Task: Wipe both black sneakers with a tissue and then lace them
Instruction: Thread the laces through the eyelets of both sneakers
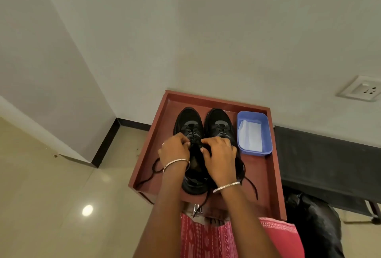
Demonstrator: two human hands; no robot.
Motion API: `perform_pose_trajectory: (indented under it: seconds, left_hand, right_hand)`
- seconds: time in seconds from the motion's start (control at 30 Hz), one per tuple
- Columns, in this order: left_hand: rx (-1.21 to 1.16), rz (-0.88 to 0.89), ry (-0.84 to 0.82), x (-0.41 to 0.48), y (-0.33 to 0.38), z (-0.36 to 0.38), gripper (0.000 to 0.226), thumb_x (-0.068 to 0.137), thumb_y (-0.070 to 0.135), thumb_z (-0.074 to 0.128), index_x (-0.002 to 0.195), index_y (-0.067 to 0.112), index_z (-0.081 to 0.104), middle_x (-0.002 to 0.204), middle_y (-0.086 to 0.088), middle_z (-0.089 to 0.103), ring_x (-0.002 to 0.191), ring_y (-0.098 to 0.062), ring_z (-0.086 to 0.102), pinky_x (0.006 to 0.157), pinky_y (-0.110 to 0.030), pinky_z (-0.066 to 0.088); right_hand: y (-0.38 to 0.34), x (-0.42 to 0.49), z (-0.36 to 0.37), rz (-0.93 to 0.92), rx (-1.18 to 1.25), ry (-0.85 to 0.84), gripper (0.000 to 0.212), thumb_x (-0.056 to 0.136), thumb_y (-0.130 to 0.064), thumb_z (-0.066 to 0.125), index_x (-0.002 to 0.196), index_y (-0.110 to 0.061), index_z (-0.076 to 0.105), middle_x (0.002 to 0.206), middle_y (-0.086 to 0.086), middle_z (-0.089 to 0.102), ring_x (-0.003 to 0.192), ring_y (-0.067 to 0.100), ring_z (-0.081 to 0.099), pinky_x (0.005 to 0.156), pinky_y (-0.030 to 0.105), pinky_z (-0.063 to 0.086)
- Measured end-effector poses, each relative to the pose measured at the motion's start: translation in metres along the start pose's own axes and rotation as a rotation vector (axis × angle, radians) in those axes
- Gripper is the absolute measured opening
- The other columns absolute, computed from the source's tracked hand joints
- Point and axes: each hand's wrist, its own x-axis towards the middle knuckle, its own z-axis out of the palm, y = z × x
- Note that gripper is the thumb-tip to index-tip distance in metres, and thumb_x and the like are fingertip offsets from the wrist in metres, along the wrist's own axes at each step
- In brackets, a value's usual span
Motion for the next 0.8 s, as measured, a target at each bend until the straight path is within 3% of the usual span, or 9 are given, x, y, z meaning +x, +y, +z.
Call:
perform_pose_trajectory:
  seconds: [0.1,0.2,0.43,0.7,0.8]
  left_hand:
    - [-0.034,-0.033,0.086,-0.006,0.001,0.009,0.004,0.095,0.027,0.063,0.091,0.026,0.066,0.094,0.005,0.071,0.098,-0.023,0.065,0.094,-0.041,0.045]
    - [-0.114,-0.062,0.121,-0.008,-0.001,0.014,0.007,0.094,0.025,0.064,0.087,0.026,0.064,0.089,0.004,0.071,0.091,-0.024,0.067,0.090,-0.043,0.049]
    - [-0.076,-0.136,0.017,0.014,-0.013,0.007,0.007,0.092,0.032,0.067,0.085,0.029,0.068,0.097,0.002,0.071,0.093,-0.028,0.067,0.075,-0.035,0.050]
    - [-0.028,-0.184,0.081,0.014,-0.010,0.011,0.012,0.092,0.030,0.066,0.081,0.031,0.065,0.095,0.001,0.071,0.089,-0.029,0.066,0.069,-0.032,0.045]
    - [-0.035,-0.156,0.072,0.014,-0.009,0.008,0.020,0.092,0.030,0.067,0.074,0.033,0.059,0.093,0.002,0.071,0.089,-0.026,0.067,0.078,-0.037,0.052]
  right_hand:
    - [-0.004,0.010,0.010,0.088,0.001,-0.040,0.017,0.094,-0.030,0.065,0.110,-0.029,0.069,0.114,-0.009,0.067,0.121,0.017,0.049,0.095,0.037,0.024]
    - [0.001,0.018,0.015,0.138,0.047,-0.015,0.003,0.089,-0.028,0.070,0.091,-0.029,0.068,0.094,-0.010,0.070,0.109,0.014,0.054,0.080,0.032,0.015]
    - [0.004,0.024,0.018,0.240,0.128,0.076,0.015,0.082,-0.024,0.073,0.073,-0.024,0.061,0.065,-0.009,0.067,0.073,0.013,0.063,0.076,0.030,0.016]
    - [-0.007,0.018,0.018,0.331,0.048,0.106,0.013,0.086,-0.028,0.072,0.078,-0.022,0.064,0.072,-0.006,0.068,0.079,0.019,0.062,0.083,0.031,0.022]
    - [-0.013,0.017,0.016,0.346,-0.002,0.097,0.012,0.088,-0.031,0.070,0.081,-0.024,0.063,0.077,-0.005,0.069,0.084,0.020,0.063,0.087,0.033,0.026]
